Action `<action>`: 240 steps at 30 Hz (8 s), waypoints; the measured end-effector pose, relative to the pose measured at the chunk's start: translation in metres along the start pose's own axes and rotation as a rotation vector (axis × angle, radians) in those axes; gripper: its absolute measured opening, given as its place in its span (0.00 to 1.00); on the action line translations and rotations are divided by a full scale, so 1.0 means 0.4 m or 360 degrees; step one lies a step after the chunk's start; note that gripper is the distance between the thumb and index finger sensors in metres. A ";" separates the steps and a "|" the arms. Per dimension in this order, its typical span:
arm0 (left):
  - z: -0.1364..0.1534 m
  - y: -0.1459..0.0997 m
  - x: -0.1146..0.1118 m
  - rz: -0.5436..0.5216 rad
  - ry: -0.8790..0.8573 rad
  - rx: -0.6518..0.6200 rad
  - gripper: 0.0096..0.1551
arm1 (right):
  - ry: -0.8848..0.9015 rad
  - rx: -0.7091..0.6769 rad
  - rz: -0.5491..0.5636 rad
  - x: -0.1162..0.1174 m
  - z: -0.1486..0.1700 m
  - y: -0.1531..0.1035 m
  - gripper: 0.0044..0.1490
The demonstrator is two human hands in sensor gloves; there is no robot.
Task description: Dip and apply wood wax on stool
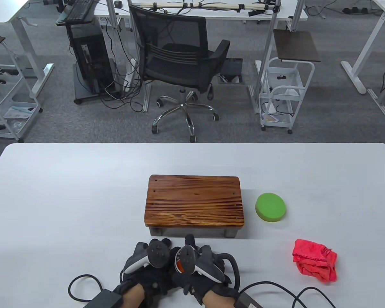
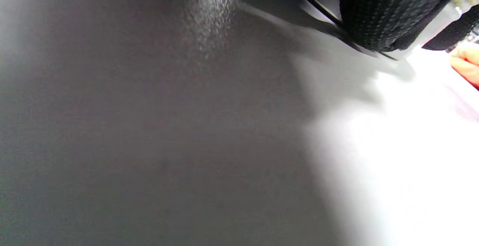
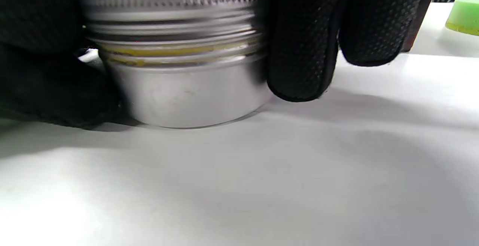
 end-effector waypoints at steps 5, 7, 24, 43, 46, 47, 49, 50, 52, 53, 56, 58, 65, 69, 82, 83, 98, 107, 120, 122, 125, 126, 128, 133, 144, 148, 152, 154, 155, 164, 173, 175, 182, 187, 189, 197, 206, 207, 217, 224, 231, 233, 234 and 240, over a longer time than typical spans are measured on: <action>-0.001 0.002 -0.001 -0.0005 -0.0015 0.0001 0.51 | -0.0032 -0.0034 0.0022 0.001 0.000 0.000 0.61; -0.001 0.002 -0.001 -0.0004 -0.0019 -0.0002 0.51 | -0.0028 -0.0047 0.0005 0.002 0.000 0.001 0.60; -0.001 -0.002 -0.005 0.0008 0.0016 0.0001 0.51 | 0.0036 0.0097 -0.0121 -0.001 0.008 0.000 0.69; 0.000 -0.001 -0.004 0.0007 0.0008 -0.0001 0.53 | 0.0070 -0.0063 -0.0109 0.007 0.015 0.012 0.61; 0.001 -0.001 -0.004 0.0008 0.0008 0.0000 0.52 | 0.0076 -0.0068 -0.0084 0.007 0.016 0.012 0.61; 0.001 -0.001 -0.004 0.0008 0.0008 0.0000 0.52 | 0.0076 -0.0068 -0.0081 0.007 0.016 0.012 0.61; 0.001 -0.001 -0.004 0.0008 0.0008 -0.0001 0.52 | 0.0075 -0.0073 -0.0061 0.007 0.017 0.012 0.60; 0.001 -0.001 -0.004 0.0008 0.0008 -0.0001 0.52 | 0.0076 -0.0074 -0.0059 0.007 0.017 0.012 0.60; 0.001 -0.001 -0.004 0.0008 0.0007 -0.0001 0.52 | 0.0082 -0.0078 -0.0059 0.007 0.019 0.011 0.60; 0.001 -0.001 -0.004 0.0008 0.0008 -0.0001 0.52 | 0.0086 -0.0079 -0.0055 0.008 0.019 0.011 0.60; 0.001 -0.001 -0.004 0.0010 0.0005 -0.0004 0.52 | 0.0091 -0.0080 -0.0060 0.008 0.020 0.011 0.60; 0.001 -0.001 -0.004 0.0011 0.0005 -0.0004 0.52 | 0.0091 -0.0080 -0.0065 0.009 0.020 0.011 0.60; 0.002 -0.001 -0.003 0.0009 0.0003 -0.0006 0.51 | 0.0113 -0.0085 -0.0063 0.009 0.023 0.010 0.60; 0.002 -0.001 -0.003 0.0009 0.0005 -0.0006 0.51 | 0.0112 -0.0086 -0.0062 0.009 0.024 0.009 0.59; 0.002 -0.001 -0.003 0.0009 0.0005 -0.0006 0.51 | 0.0099 -0.0079 -0.0069 0.007 0.024 0.006 0.59; 0.002 -0.001 -0.003 0.0009 0.0005 -0.0006 0.51 | 0.0098 -0.0078 -0.0069 0.006 0.024 0.006 0.59; 0.005 -0.003 -0.002 -0.0002 -0.0008 -0.0002 0.48 | 0.0263 -0.0054 0.0004 -0.049 0.081 -0.048 0.60; 0.007 -0.004 -0.002 -0.0004 -0.0009 0.0003 0.48 | 0.0309 -0.0049 0.0001 -0.069 0.118 -0.060 0.60; 0.007 -0.005 -0.003 -0.0005 -0.0005 0.0011 0.48 | 0.0342 -0.0018 -0.0048 -0.089 0.201 -0.075 0.60; 0.007 -0.005 -0.003 -0.0004 -0.0003 0.0012 0.48 | 0.0346 0.0003 -0.0051 -0.091 0.225 -0.081 0.60; 0.007 -0.004 -0.003 -0.0003 -0.0005 0.0011 0.48 | 0.0339 0.0054 -0.0059 -0.091 0.268 -0.093 0.60; 0.007 -0.004 -0.003 -0.0003 -0.0006 0.0011 0.48 | 0.0336 0.0069 -0.0061 -0.089 0.279 -0.096 0.60; 0.006 -0.004 -0.003 -0.0004 -0.0006 0.0011 0.48 | 0.0342 0.0108 -0.0078 -0.083 0.311 -0.104 0.60; 0.006 -0.003 -0.003 -0.0005 -0.0008 0.0010 0.48 | 0.0327 0.0197 -0.0097 -0.070 0.369 -0.111 0.60; 0.006 -0.003 -0.003 -0.0006 -0.0008 0.0010 0.48 | 0.0211 0.0419 -0.0191 -0.006 0.475 -0.087 0.60; 0.006 -0.003 -0.003 -0.0006 -0.0008 0.0010 0.48 | 0.0146 0.0449 -0.0207 0.022 0.484 -0.073 0.61; 0.006 -0.003 -0.003 -0.0006 -0.0008 0.0010 0.48 | 0.0079 0.0458 -0.0233 0.038 0.481 -0.063 0.61; 0.006 -0.003 -0.003 -0.0006 -0.0008 0.0010 0.47 | 0.0065 0.0463 -0.0249 0.045 0.479 -0.060 0.61; 0.006 -0.003 -0.003 -0.0006 -0.0008 0.0010 0.47 | 0.0057 0.0461 -0.0264 0.049 0.479 -0.058 0.61; 0.006 -0.003 -0.003 -0.0006 -0.0008 0.0010 0.47 | -0.0010 0.0467 -0.0292 0.065 0.468 -0.052 0.60; 0.006 -0.003 -0.003 -0.0006 -0.0008 0.0010 0.47 | -0.0078 0.0475 -0.0321 0.070 0.457 -0.053 0.59; 0.006 -0.003 -0.003 -0.0006 -0.0008 0.0010 0.47 | -0.0069 0.0475 -0.0333 0.070 0.456 -0.054 0.59; 0.006 -0.003 -0.003 -0.0006 -0.0008 0.0010 0.47 | -0.0058 0.0487 -0.0364 0.070 0.455 -0.057 0.58; 0.006 -0.003 -0.003 -0.0006 -0.0008 0.0010 0.47 | -0.0051 0.0491 -0.0370 0.070 0.454 -0.058 0.58; 0.006 -0.003 -0.003 -0.0006 -0.0008 0.0010 0.47 | -0.0053 0.0492 -0.0372 0.070 0.454 -0.059 0.58; 0.006 -0.003 -0.003 -0.0006 -0.0008 0.0010 0.47 | -0.0051 0.0495 -0.0374 0.070 0.454 -0.060 0.58; 0.006 -0.003 -0.003 -0.0006 -0.0008 0.0010 0.47 | -0.0030 0.0489 -0.0389 0.073 0.454 -0.062 0.57; 0.006 -0.003 -0.003 -0.0006 -0.0008 0.0010 0.47 | -0.0028 0.0489 -0.0392 0.073 0.455 -0.062 0.57; 0.006 -0.003 -0.003 -0.0006 -0.0008 0.0010 0.47 | -0.0024 0.0486 -0.0405 0.074 0.455 -0.063 0.57; 0.006 -0.003 -0.003 -0.0006 -0.0008 0.0010 0.47 | -0.0017 0.0486 -0.0407 0.075 0.456 -0.063 0.57; 0.006 -0.003 -0.003 -0.0006 -0.0008 0.0010 0.47 | -0.0013 0.0486 -0.0408 0.075 0.457 -0.062 0.56; 0.006 -0.003 -0.003 -0.0006 -0.0008 0.0010 0.47 | -0.0013 0.0486 -0.0408 0.075 0.457 -0.062 0.56; 0.006 -0.003 -0.003 -0.0006 -0.0008 0.0010 0.47 | -0.0013 0.0486 -0.0408 0.075 0.457 -0.062 0.56; 0.006 -0.003 -0.003 -0.0006 -0.0008 0.0010 0.47 | -0.0008 0.0486 -0.0409 0.076 0.457 -0.062 0.56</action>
Point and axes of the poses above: the tracker on the back of each hand, its own z axis roughly to the little-finger side, its own y axis roughly from the wrist to the fingertips, x = y × z, the point moved 2 cm from there along y, roughly from the wrist to the fingertips, and after that the axes turned 4 degrees about -z, right-handed, at the moved point
